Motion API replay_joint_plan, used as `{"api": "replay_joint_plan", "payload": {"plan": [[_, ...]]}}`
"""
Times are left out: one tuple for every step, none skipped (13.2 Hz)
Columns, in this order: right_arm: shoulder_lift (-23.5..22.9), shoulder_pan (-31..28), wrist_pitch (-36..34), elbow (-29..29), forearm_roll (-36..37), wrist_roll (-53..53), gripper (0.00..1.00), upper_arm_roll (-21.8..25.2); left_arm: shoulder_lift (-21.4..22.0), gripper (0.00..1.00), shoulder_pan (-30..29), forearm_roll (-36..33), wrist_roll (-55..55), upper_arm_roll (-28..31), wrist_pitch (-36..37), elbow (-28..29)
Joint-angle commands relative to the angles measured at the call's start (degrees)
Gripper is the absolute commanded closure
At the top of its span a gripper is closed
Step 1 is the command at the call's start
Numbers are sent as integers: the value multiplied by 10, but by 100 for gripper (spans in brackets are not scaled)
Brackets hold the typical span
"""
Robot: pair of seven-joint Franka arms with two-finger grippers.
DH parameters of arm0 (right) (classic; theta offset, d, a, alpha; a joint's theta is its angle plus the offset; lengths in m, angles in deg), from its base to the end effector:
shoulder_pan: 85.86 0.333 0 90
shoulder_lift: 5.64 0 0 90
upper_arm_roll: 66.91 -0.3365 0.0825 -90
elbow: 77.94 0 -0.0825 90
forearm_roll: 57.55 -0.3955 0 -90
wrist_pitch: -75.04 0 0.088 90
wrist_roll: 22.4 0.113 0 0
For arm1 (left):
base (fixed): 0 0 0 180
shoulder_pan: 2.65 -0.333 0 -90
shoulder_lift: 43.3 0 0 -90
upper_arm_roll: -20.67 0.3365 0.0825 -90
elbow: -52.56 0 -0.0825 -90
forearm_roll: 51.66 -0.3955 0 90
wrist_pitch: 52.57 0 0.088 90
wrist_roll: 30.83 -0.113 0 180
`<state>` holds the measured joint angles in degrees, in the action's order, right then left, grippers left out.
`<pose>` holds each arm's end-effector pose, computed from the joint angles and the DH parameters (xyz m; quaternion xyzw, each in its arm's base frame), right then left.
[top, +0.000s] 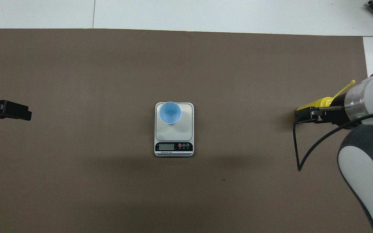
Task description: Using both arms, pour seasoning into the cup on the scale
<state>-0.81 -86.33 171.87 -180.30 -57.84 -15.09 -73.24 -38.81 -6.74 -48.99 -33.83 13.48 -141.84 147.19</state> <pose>0.5404 0.0582 0.5909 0.9999 -0.0132 -0.0061 0.0028 0.5368 -0.0372 0.6419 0.9984 -0.0531 -0.0079 0.0184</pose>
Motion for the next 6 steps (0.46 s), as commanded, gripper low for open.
{"api": "replay_joint_plan", "payload": {"plan": [[18,-5,13,-20,4,-10,0,-4,18,0,-8,-6,-4,-4,2,18],[17,-5,17,-18,3,-12,0,-4,18,0,-8,-6,-5,-4,2,18],[16,-5,27,-16,3,-16,0,-4,18,0,-8,-6,-4,-4,2,18],[15,-3,28,-16,2,-16,0,-4,18,0,-8,-6,-5,-4,2,18],[15,-2,28,-16,2,-16,0,-4,18,0,-8,-6,-5,-4,2,18],[15,-1,29,-16,2,-17,0,-4,18,0,-8,-6,-5,-5,2,18]]}}
